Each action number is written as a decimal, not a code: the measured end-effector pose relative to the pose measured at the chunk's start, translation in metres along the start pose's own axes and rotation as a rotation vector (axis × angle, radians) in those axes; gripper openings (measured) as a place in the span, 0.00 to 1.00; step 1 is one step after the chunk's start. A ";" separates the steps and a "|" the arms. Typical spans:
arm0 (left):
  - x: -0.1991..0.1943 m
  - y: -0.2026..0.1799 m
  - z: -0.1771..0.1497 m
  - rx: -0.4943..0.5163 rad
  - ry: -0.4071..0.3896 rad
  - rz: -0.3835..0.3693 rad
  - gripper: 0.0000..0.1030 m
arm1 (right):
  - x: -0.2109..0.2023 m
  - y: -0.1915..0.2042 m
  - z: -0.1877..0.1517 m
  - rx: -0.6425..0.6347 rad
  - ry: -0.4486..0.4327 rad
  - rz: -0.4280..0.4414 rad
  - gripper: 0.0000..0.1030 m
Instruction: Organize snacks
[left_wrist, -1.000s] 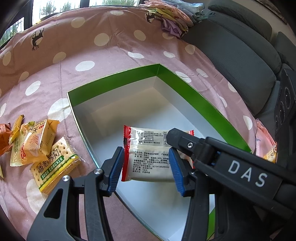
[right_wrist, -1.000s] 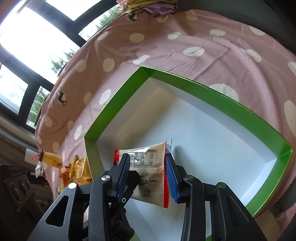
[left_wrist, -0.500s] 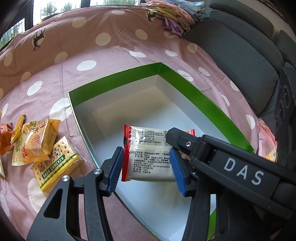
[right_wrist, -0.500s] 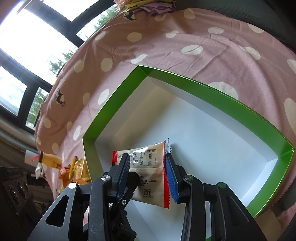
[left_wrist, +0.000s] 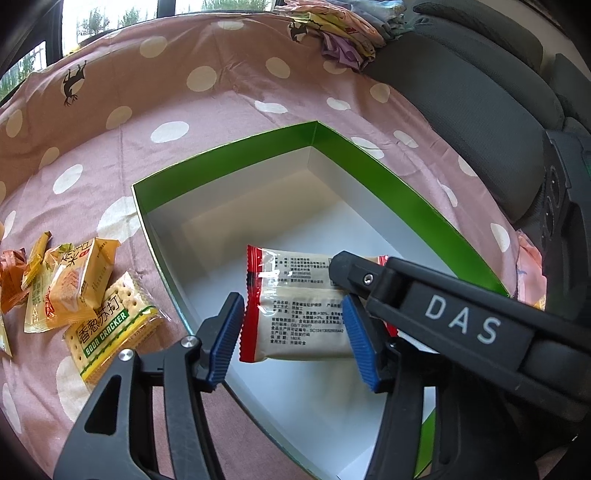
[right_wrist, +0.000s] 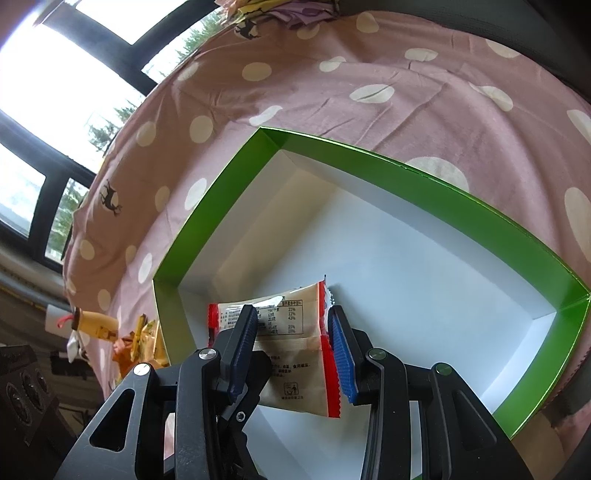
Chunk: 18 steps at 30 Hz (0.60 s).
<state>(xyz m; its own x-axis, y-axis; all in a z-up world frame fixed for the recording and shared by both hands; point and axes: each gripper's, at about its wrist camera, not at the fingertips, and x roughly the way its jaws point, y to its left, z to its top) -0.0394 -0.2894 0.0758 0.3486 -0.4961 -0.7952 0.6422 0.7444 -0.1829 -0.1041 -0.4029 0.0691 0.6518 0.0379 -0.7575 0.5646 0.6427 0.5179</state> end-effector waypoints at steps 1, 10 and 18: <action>0.000 0.000 0.000 -0.001 0.000 -0.002 0.54 | 0.000 -0.001 0.000 0.004 0.001 0.000 0.40; -0.008 0.001 -0.003 -0.014 -0.003 -0.024 0.54 | -0.001 0.000 0.001 0.004 -0.007 -0.016 0.40; -0.021 0.008 -0.003 -0.051 -0.028 -0.045 0.56 | -0.006 -0.001 0.001 0.011 -0.026 -0.070 0.40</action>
<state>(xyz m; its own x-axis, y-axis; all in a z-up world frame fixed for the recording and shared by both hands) -0.0431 -0.2717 0.0891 0.3393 -0.5414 -0.7692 0.6221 0.7426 -0.2483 -0.1076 -0.4045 0.0735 0.6234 -0.0264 -0.7815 0.6143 0.6348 0.4686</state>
